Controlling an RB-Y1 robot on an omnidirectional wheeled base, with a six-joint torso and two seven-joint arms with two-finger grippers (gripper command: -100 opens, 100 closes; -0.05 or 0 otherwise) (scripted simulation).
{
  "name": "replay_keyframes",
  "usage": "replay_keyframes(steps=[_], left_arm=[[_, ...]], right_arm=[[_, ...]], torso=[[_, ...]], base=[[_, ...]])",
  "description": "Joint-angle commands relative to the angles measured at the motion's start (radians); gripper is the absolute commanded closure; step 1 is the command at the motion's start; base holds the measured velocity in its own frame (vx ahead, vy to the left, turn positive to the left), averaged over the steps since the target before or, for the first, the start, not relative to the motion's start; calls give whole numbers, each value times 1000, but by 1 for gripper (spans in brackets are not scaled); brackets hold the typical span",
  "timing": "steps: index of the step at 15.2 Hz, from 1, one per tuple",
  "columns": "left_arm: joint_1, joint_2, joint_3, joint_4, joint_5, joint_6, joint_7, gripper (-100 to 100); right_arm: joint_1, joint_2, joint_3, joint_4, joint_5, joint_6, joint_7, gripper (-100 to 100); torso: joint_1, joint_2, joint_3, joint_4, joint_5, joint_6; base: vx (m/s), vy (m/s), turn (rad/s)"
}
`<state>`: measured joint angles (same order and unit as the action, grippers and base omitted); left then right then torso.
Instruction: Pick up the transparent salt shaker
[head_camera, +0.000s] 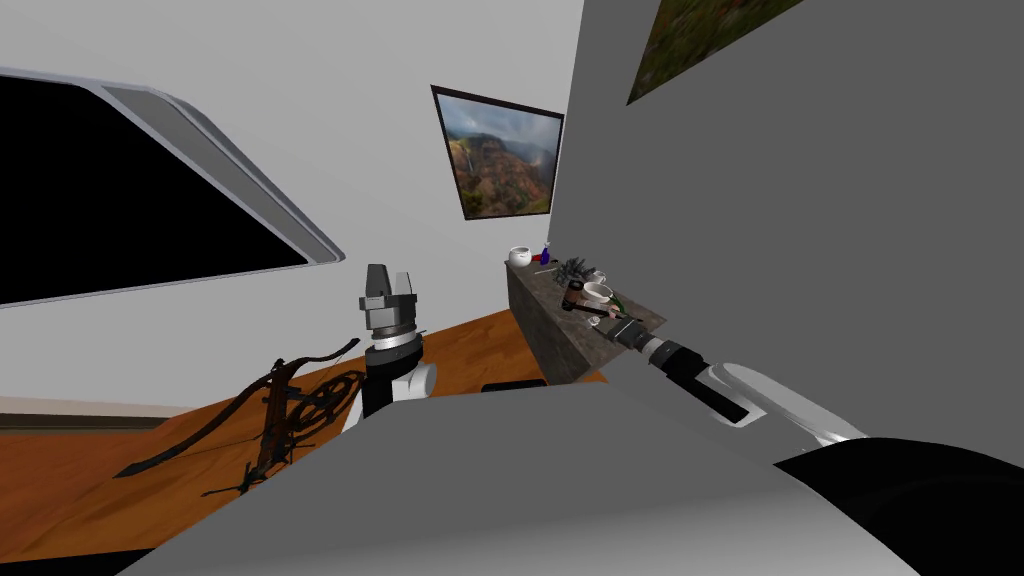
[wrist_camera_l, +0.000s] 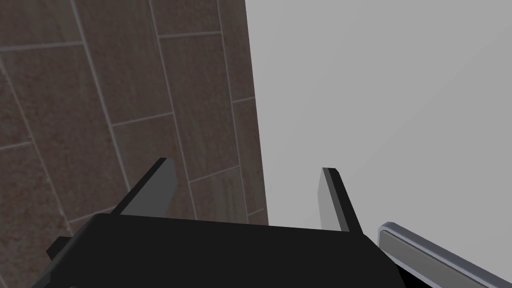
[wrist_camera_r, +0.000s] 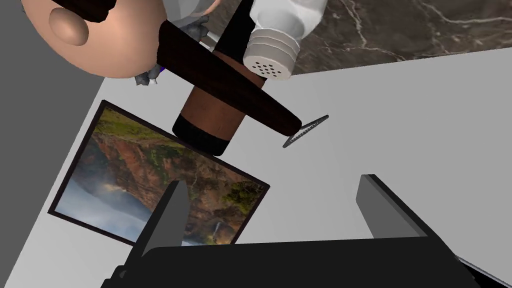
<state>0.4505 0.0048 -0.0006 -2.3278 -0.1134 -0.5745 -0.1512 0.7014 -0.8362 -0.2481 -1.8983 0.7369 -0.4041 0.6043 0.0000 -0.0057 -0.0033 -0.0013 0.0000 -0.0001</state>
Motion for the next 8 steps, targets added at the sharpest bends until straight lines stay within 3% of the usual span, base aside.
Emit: replay_keyframes(steps=[1,8], left_arm=[[0,0,0,0,0,0,0,0],[0,0,0,0,0,0,0,0]], right_arm=[[11,-28,-14,15,38,14,31,-100],[56,-115,-71,77,167,45,136,-100]], torso=[[0,0,0,0,0,0],[0,0,0,0,0,0]], base=[[56,9,-23],[77,6,-27]])
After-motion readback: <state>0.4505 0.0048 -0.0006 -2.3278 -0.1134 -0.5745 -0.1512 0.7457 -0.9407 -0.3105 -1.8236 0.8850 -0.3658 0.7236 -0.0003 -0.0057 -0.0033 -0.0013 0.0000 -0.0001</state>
